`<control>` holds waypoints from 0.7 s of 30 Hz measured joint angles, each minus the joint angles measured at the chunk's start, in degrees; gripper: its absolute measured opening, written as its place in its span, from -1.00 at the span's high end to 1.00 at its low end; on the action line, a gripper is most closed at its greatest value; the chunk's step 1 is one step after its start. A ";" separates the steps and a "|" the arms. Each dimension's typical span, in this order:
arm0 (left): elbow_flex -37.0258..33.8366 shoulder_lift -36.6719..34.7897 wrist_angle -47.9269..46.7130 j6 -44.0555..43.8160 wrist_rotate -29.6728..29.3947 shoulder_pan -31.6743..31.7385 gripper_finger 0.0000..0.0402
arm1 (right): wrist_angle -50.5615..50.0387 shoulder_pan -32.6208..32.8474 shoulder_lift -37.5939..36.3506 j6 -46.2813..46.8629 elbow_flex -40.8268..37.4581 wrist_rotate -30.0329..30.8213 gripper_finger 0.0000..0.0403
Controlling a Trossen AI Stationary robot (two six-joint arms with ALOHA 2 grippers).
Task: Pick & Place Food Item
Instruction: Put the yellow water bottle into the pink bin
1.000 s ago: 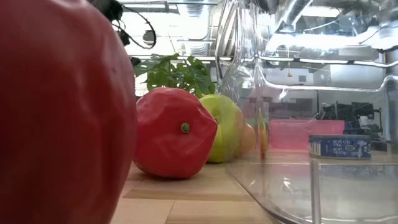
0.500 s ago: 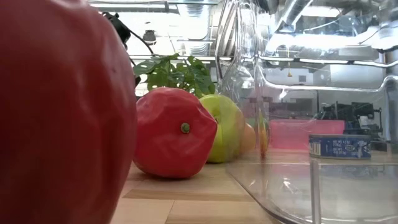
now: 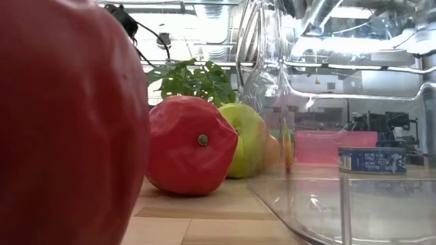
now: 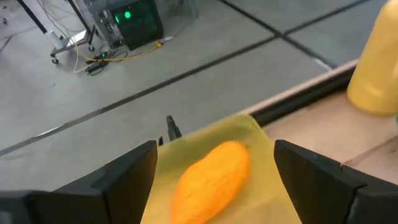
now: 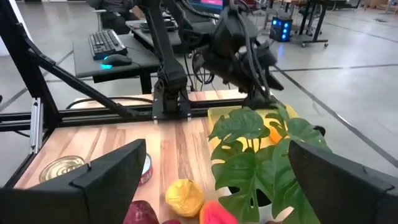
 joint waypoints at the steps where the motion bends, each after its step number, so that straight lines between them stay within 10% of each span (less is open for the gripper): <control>1: 0.00 -0.88 -0.02 0.01 0.00 0.00 -0.56 | -0.52 0.00 0.00 0.17 0.00 0.00 -0.93; 21: -0.33 -10.75 -0.74 1.62 17.24 -2.85 -0.15 | -20.21 -0.85 -5.20 -5.07 0.02 7.90 -0.18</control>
